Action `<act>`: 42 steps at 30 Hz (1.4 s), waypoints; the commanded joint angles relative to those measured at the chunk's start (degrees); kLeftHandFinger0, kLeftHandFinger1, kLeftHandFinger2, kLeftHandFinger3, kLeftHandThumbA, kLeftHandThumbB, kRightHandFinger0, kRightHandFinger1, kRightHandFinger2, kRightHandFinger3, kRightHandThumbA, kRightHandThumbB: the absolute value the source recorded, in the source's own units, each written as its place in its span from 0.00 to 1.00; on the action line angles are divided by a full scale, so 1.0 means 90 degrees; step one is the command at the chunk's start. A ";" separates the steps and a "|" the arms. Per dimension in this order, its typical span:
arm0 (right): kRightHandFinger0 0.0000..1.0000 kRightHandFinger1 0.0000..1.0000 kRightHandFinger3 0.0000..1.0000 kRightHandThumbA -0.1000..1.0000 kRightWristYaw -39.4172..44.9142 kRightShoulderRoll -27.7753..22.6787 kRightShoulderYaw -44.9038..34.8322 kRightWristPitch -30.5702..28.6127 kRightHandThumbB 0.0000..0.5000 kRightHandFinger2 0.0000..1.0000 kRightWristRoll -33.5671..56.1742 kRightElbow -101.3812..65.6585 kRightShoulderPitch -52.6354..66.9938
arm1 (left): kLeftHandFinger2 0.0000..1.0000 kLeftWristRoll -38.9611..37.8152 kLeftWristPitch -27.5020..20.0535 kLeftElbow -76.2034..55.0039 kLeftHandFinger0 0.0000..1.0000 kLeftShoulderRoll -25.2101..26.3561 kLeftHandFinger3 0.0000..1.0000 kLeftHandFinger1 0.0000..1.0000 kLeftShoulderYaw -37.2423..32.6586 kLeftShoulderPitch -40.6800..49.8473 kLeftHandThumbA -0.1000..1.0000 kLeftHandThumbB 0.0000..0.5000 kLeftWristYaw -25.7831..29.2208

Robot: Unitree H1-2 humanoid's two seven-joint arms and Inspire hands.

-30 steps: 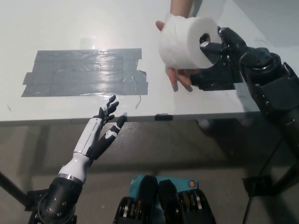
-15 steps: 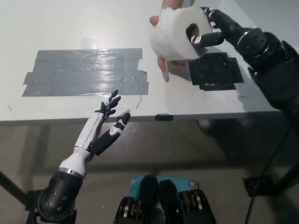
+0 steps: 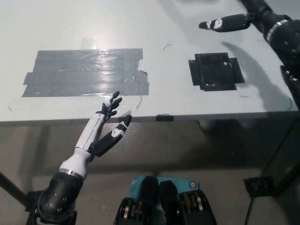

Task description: A toilet paper roll is kept on the black spot on the desk infront of the robot and the robot inserts its right thumb into the hole in the centre to grab the roll. Then it passes the roll to a person.

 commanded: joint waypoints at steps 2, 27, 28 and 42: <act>1.00 1.00 1.00 1.00 -0.0281 -0.0349 -0.0751 0.0449 0.81 1.00 -0.0362 -0.2911 0.0720 | 1.00 0.0006 -0.0091 -0.0120 1.00 0.0070 1.00 1.00 0.0035 -0.0235 0.72 0.00 -0.0048; 1.00 1.00 1.00 1.00 -0.0535 0.1277 -0.0527 -0.2501 0.69 1.00 -0.0189 -0.2710 0.4739 | 1.00 -0.0178 -0.0522 -0.0140 1.00 -0.0041 1.00 1.00 0.0086 0.0502 1.00 0.23 0.0017; 1.00 1.00 1.00 1.00 -0.0525 0.1286 -0.0524 -0.2503 0.70 1.00 -0.0200 -0.2636 0.4773 | 1.00 -0.0185 -0.0560 -0.0127 1.00 -0.0046 1.00 1.00 0.0087 0.0532 1.00 0.23 0.0023; 1.00 1.00 1.00 1.00 -0.0252 0.1376 -0.0614 -0.2856 0.65 1.00 0.0125 -0.1979 0.5464 | 1.00 -0.0102 -0.0538 -0.0409 1.00 -0.0143 1.00 1.00 0.0053 0.1272 1.00 0.24 0.0055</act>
